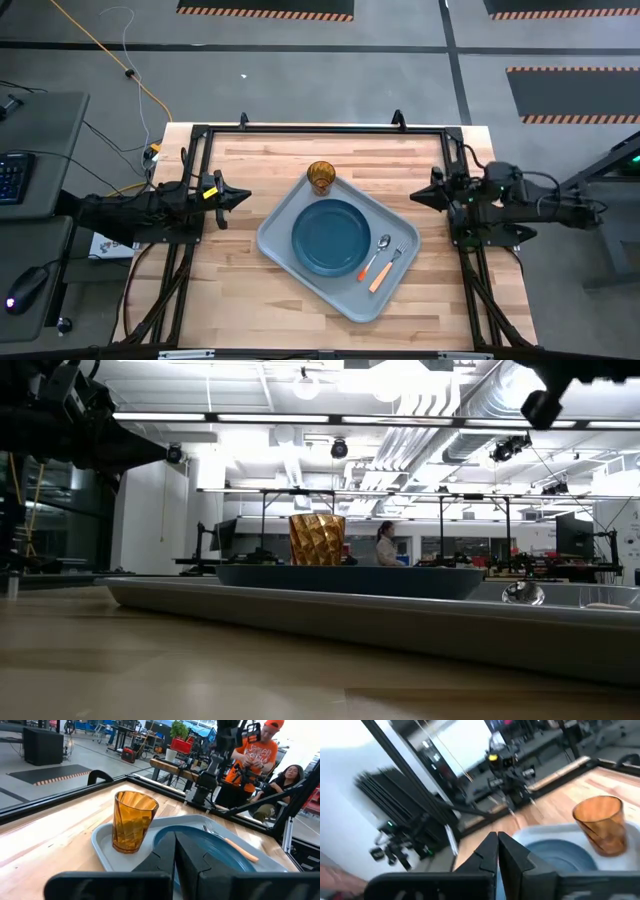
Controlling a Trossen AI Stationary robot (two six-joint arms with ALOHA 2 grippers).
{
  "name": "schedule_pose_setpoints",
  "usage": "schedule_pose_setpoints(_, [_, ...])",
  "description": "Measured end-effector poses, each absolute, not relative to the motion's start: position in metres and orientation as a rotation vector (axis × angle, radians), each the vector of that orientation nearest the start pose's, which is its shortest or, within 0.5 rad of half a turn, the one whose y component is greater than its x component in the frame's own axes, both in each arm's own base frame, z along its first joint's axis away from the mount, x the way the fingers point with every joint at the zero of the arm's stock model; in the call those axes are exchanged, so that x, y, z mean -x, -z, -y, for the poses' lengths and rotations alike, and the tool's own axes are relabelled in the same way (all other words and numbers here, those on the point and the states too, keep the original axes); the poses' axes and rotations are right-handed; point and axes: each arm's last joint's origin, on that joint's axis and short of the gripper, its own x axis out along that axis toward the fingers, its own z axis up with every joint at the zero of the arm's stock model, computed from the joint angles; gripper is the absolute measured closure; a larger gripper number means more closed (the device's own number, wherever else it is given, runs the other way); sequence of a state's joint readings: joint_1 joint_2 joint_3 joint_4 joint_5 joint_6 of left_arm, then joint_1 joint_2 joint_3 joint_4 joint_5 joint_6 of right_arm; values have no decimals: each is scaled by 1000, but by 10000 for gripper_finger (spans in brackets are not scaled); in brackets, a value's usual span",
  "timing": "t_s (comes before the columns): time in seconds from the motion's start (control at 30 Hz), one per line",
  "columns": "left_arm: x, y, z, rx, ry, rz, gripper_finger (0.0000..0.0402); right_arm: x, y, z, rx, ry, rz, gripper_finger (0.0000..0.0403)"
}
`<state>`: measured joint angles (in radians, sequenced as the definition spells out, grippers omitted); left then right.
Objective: Pick and place plate/cup/fork/spoon on tray
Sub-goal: Return to Home Position
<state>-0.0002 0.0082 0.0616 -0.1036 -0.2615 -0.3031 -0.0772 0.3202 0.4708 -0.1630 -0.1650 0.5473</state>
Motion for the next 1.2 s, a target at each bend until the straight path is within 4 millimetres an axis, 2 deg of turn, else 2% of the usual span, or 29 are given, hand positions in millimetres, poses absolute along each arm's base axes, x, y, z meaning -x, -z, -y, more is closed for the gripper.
schedule_pose_setpoints(0.27, [-93, -174, -7, 295, -267, -9, 401, -94, -233, 3, -546, -147, 209, 402])
schedule_pose_setpoints(0.5, [-93, -174, -7, 295, -267, -10, 401, -95, -197, 3, -552, -178, 276, 403])
schedule_pose_setpoints(0.77, [-93, -174, -7, 295, -267, -9, 401, -95, -190, 2, -390, -150, 227, 403])
schedule_pose_setpoints(1.0, [-93, -174, -7, 295, -267, -9, 401, -98, -170, 2, -334, -104, 19, 403])
schedule_pose_setpoints(1.2, [-93, -174, -7, 295, -267, -9, 401, -98, -169, 2, -282, -106, 19, 403])
